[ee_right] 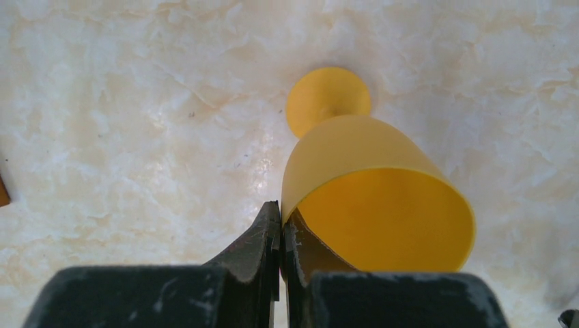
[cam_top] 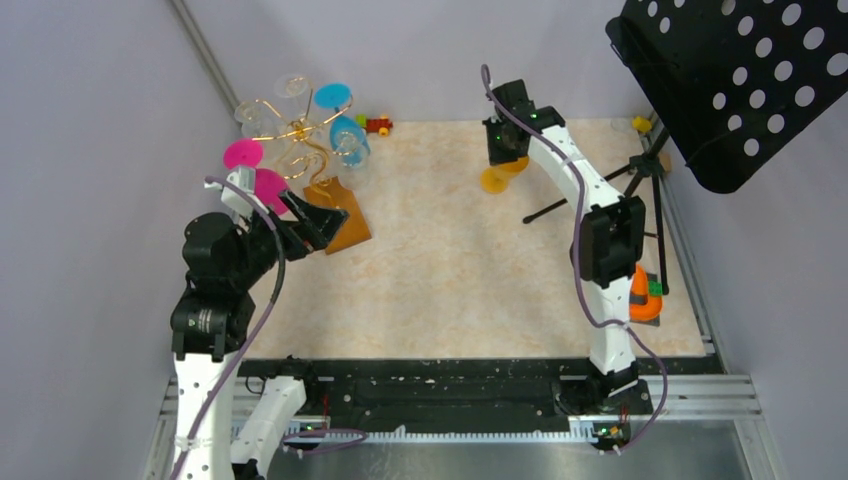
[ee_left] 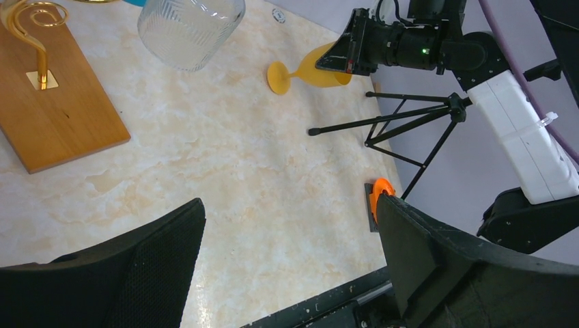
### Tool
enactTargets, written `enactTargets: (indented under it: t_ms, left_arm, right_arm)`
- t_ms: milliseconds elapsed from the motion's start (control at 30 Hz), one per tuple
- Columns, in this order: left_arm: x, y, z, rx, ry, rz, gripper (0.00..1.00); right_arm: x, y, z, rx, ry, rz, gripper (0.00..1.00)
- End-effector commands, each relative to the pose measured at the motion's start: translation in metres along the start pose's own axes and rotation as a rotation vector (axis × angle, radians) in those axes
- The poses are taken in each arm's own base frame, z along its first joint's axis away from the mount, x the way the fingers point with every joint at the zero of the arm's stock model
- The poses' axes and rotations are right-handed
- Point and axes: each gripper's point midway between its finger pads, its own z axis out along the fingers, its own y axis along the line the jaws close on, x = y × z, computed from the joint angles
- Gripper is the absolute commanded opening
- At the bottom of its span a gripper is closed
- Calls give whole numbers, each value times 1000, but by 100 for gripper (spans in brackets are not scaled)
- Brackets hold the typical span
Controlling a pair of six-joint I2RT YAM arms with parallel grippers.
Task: Take the wine glass off the wine glass rack
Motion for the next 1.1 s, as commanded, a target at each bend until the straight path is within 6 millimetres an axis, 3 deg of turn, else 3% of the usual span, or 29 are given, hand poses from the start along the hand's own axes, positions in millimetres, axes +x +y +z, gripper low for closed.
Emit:
enactTargets:
  t_ms: [0,367,567,733,1067]
  left_arm:
    - [-2,-4,4,26,-9,-7,98]
    - [5,0,6,24,15,-27,99]
    - [7,2,5,15,21,-22,99]
    - [2,1,1,0,3,-7,99]
    - [-28,1,-16,-93,-106,52,99]
  right_arm:
    - [-21,4,-8,-46,-44,-7,0]
    - [-12,-10,15,-1,12,4,1]
    - [-19,-13,12,15,-12,12,18]
    - [-32,-10,6,5,-54,12,33]
    - [-65,3,-31,-74,-206,28,40]
